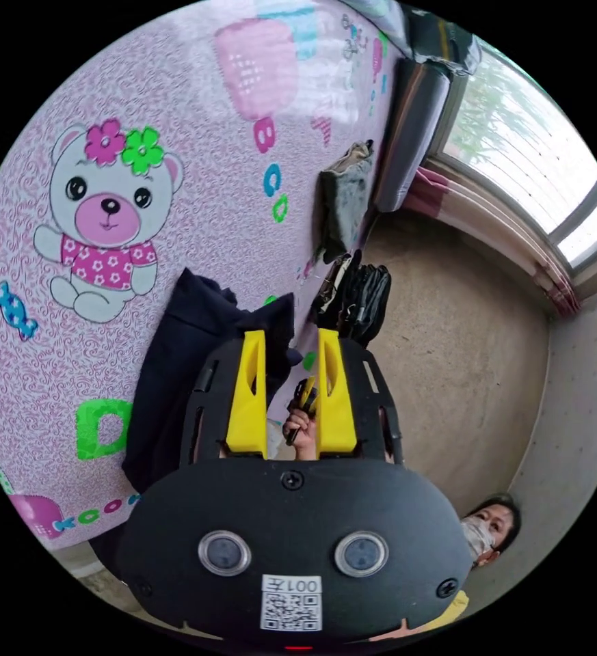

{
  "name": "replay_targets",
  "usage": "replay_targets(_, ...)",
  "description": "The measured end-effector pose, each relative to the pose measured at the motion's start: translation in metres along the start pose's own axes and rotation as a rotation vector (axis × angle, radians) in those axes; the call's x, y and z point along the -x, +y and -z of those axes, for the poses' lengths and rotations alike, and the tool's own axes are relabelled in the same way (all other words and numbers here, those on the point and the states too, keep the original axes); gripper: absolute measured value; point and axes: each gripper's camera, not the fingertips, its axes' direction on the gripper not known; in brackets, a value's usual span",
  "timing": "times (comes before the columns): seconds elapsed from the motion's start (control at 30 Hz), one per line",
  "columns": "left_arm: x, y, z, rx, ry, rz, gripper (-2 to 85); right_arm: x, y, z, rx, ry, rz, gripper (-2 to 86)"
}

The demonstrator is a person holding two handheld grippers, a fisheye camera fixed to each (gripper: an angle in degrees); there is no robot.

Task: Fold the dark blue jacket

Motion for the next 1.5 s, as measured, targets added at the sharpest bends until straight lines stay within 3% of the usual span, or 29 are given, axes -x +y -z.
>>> replay_targets(0.3,-0.041,0.039,0.011,-0.009,-0.126,-0.237,-1.0,0.029,0.017,-0.02,-0.016,-0.123,0.075,1.5)
replay_targets(0.47,-0.052,0.052,0.033,-0.175,0.147,-0.317,-1.2,0.048,0.017,-0.033,-0.004,-0.105,0.091,0.7)
replay_targets(0.6,-0.092,0.074,0.009,-0.107,-0.117,-0.477,-1.3,0.07,0.014,-0.051,0.055,0.006,0.147,0.5)
replay_targets(0.73,-0.117,0.139,-0.064,0.056,-0.534,-0.782,-1.4,0.107,0.011,-0.088,0.218,0.288,0.287,0.4)
replay_targets(0.8,-0.111,0.171,-0.097,0.104,-0.64,-0.888,-1.4,0.127,0.012,-0.107,0.282,0.409,0.369,0.4)
replay_targets(1.03,-0.069,0.251,-0.186,0.091,-0.895,-1.061,-1.4,0.19,0.041,-0.19,0.468,0.919,0.801,0.4)
replay_targets(1.17,-0.056,0.261,-0.214,0.078,-0.993,-1.098,-1.4,0.196,0.058,-0.234,0.567,1.007,0.925,0.4)
replay_targets(1.5,-0.037,0.211,-0.259,0.107,-1.083,-1.012,-1.4,0.142,0.025,-0.288,0.671,1.12,0.765,0.4)
